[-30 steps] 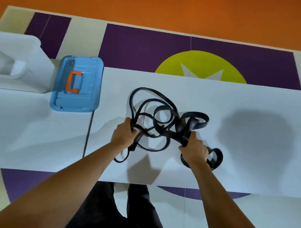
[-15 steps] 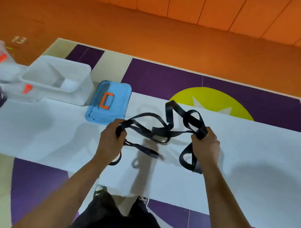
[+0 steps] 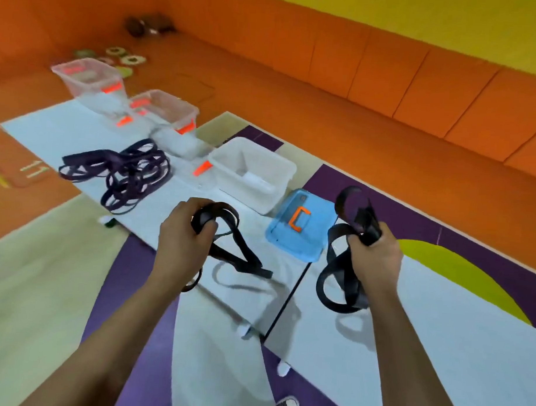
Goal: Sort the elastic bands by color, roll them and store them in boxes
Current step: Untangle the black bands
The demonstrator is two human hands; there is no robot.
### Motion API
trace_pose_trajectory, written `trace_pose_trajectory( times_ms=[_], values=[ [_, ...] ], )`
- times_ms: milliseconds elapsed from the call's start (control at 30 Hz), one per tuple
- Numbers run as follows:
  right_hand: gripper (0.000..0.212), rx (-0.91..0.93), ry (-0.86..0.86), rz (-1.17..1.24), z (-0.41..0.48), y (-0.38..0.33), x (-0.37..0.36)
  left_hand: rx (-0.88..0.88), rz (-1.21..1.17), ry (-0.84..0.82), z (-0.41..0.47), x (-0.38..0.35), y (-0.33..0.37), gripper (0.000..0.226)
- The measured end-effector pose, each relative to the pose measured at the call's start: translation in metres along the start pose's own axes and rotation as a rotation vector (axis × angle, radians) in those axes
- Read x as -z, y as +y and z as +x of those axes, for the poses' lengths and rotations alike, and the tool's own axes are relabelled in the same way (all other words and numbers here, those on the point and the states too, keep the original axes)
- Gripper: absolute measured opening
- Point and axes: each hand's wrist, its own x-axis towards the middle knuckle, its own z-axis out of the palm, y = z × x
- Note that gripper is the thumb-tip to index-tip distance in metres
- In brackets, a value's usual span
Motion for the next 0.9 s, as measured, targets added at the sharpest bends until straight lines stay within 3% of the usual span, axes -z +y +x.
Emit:
trace_pose_trajectory(
  times_ms=[467,900],
  values=[
    [0.015,0.207,-0.328,0.009,-0.151,-0.198,-0.220,0.159,0.039,0.178,0.025,0.242,-0.161,0.031],
    [0.024,0.356,-0.662,0.131,-0.191,-0.383,-0.461,0.331,0.125,0.344,0.156,0.368,-0.294,0.033]
  ],
)
